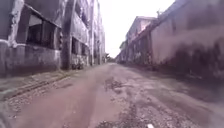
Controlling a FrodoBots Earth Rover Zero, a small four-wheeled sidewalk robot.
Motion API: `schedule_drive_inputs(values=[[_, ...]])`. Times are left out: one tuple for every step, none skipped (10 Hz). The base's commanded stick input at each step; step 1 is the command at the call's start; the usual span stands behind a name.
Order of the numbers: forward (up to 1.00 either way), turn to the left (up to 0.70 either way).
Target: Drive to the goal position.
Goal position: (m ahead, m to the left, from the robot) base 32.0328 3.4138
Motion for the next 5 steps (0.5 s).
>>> schedule_drive_inputs(values=[[0.70,0.00],[0.70,0.00],[0.70,0.00],[0.70,0.00],[0.70,0.00]])
